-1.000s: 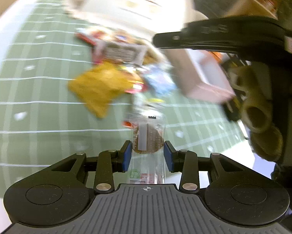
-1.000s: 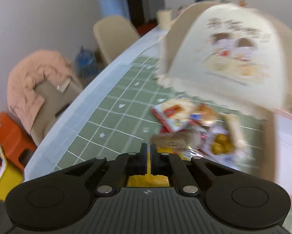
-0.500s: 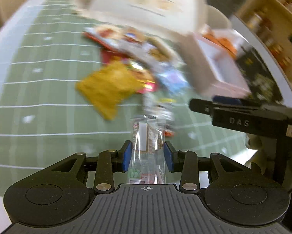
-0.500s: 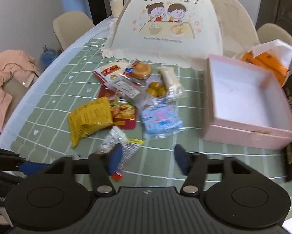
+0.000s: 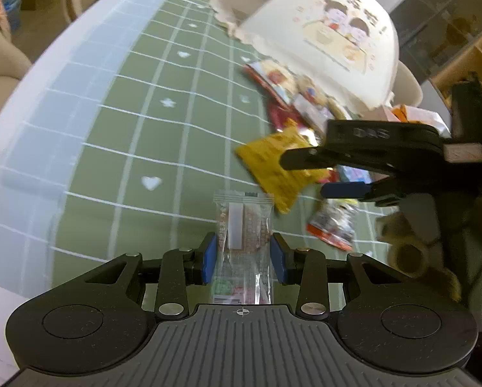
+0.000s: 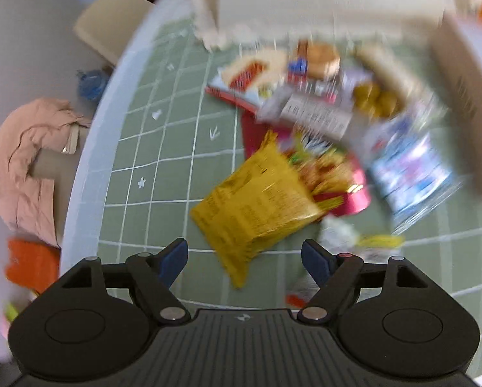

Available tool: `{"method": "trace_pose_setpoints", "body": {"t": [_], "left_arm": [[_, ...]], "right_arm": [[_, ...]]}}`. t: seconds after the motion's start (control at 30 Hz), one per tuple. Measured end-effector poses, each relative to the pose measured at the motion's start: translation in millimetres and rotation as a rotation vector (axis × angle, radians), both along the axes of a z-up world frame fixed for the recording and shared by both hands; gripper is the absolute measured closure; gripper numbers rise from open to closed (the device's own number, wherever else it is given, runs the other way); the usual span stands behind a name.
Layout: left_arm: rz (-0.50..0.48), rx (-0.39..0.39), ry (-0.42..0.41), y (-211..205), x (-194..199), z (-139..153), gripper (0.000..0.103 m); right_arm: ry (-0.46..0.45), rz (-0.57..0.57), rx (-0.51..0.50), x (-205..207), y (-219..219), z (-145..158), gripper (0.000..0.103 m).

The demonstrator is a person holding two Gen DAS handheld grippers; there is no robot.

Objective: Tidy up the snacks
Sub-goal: 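Grasp the yellow chip bag with the right tool while the left tool carries its packet toward the pink box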

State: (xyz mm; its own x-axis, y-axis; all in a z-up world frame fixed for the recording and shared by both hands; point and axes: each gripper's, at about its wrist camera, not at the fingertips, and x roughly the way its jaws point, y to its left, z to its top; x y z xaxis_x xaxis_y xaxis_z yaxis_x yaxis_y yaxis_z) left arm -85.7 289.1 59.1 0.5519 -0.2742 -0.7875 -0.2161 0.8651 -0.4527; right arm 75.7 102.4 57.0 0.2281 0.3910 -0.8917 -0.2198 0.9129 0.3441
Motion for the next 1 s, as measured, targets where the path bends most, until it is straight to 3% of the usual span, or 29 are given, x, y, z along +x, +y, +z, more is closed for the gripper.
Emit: {"method": "trace_pose_setpoints", "body": {"t": [0.2,0.3,0.33,0.4,0.43,0.53,0.67,0.87,1.0], "left_arm": [[0.012,-0.012,0.0,15,-3,-5,0.062],[-0.011,-0.023,0.009,12,-2,-8,0.063],[-0.02,-0.027,0.012,9,0,-8,0.062],[-0.042,-0.032,0.014,2,2,-7,0.063],[-0.056,-0.037,0.016,-3,3,-5,0.062],[-0.109,-0.051,0.022,-24,10,-1,0.062],[-0.216,-0.044,0.01,-66,20,8,0.062],[-0.394,-0.011,-0.034,-140,38,26,0.062],[-0.433,-0.066,-0.13,-175,58,60,0.063]], "right_arm": [[-0.099,-0.041,-0.168,16,42,-18,0.022],[-0.176,-0.003,-0.22,13,51,-18,0.02],[-0.194,0.028,-0.226,11,50,-15,0.025],[-0.239,0.11,-0.238,-1,44,-5,0.045],[-0.262,0.154,-0.239,-9,38,2,0.047],[-0.332,0.219,-0.218,-31,5,26,0.054],[-0.41,0.2,-0.206,-55,-60,56,0.058],[-0.471,0.038,-0.197,-73,-170,83,0.059],[-0.523,-0.094,-0.22,-84,-232,97,0.059]]}}
